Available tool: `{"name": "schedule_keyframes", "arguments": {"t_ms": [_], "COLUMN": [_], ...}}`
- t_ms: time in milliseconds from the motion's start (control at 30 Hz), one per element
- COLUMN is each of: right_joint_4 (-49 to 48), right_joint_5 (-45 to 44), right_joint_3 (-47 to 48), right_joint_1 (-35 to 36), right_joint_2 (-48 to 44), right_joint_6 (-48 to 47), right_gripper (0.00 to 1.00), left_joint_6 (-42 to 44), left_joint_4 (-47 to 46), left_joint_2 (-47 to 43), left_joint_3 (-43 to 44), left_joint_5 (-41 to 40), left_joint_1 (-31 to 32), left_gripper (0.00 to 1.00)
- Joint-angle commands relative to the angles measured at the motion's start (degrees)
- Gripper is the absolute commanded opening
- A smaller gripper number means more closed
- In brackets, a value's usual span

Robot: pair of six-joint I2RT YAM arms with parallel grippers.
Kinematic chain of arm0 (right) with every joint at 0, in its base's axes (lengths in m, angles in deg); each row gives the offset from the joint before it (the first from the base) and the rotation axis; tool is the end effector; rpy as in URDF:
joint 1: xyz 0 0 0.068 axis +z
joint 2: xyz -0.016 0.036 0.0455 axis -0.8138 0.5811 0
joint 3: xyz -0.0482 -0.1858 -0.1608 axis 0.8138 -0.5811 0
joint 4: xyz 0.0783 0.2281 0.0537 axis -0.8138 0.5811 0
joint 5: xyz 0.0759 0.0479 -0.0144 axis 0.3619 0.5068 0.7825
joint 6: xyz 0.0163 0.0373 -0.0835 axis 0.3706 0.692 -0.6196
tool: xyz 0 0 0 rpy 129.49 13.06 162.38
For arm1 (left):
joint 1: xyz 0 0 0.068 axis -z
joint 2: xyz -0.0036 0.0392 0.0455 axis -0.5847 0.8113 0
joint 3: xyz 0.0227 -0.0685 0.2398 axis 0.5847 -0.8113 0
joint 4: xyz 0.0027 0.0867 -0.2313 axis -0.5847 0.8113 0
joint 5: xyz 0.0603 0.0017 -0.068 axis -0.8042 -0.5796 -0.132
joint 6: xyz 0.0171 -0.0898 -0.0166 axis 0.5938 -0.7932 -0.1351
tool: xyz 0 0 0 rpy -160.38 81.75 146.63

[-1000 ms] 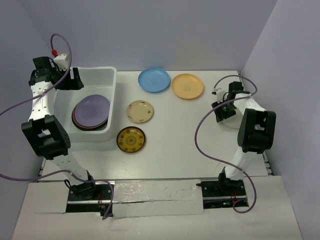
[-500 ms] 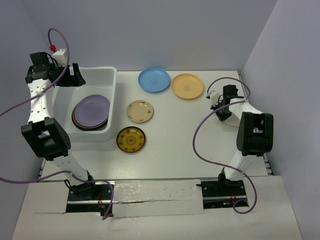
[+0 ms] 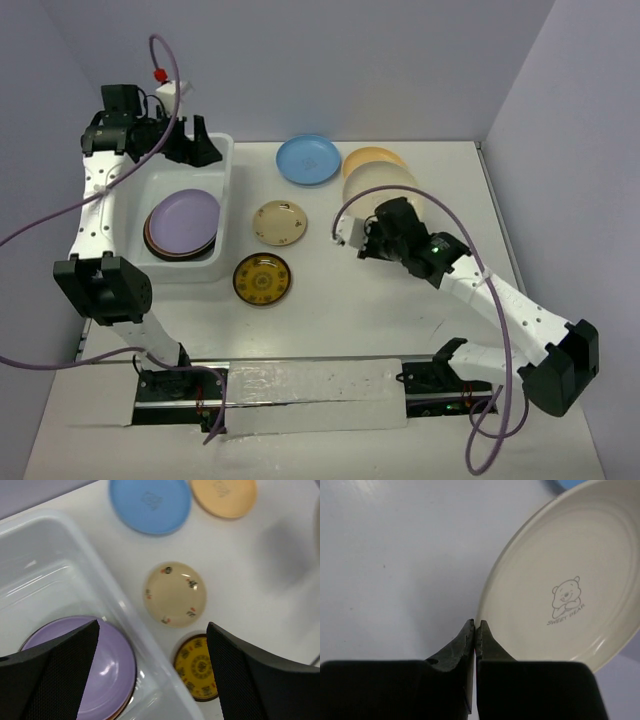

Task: Place the plates into the plastic bin on the countertop

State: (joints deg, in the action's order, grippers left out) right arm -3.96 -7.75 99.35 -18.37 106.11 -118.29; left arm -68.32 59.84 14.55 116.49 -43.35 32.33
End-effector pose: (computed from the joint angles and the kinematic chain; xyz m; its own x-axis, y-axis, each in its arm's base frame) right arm 0.2193 0.1565 0.2524 0.0867 -0.8787 -0.4695 -0.7744 0.2371 -0.5867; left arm 0.3832 -0.0295 0.3606 -0.5497 0.1190 -0.8269 0.5478 0.7986 -0.2492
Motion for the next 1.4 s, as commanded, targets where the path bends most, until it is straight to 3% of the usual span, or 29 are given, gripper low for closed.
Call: {"name": "schedule_keyframes", "arguments": {"t_ms": [0, 333, 533, 767, 1100, 1167, 1367], "right_joint_4": [1.1, -1.6, -2.5, -3.6, -4.5, -5.1, -6.2], "right_joint_5": [-10.7, -18.3, -19.9, -20.2, -21.6, -22.0, -23.1], "right_joint_3": [-0.7, -2.2, -0.9, 0.3, 3.5, 3.8, 3.6], "right_joint_1": [11.3, 26.6, 29.6, 31.3, 34.7, 35.3, 36.0], "right_joint_2": [0.6, 5.8, 7.3, 8.2, 8.9, 9.2, 9.5], "right_joint_6": [-2.8, -7.5, -7.1, -7.3, -6.4, -6.5, -6.0], "right_gripper": [0.0, 0.0, 0.0, 0.0, 0.0, 0.0, 0.0], "left_joint_6": [-1.3, 0.6, 0.5, -1.0, -1.7, -2.0, -3.5], "left_joint_4": [0.5, 0.4, 0.7, -0.4, -1.2, -1.5, -1.8], "left_joint_2": [-3.3, -3.5, -2.3, -0.3, 1.8, 2.0, 2.4], "left_joint_3": [1.9, -5.5, -9.9, -11.4, -12.3, -12.2, -12.5], "left_joint_5": [3.7, -4.4, -2.6, -0.5, 1.4, 2.1, 6.0], "left_joint_1": [5.2, 20.3, 24.6, 26.5, 27.4, 27.4, 26.8], "left_gripper": [0.94, 0.92, 0.88, 0.85, 0.73, 0.65, 0.25]}}
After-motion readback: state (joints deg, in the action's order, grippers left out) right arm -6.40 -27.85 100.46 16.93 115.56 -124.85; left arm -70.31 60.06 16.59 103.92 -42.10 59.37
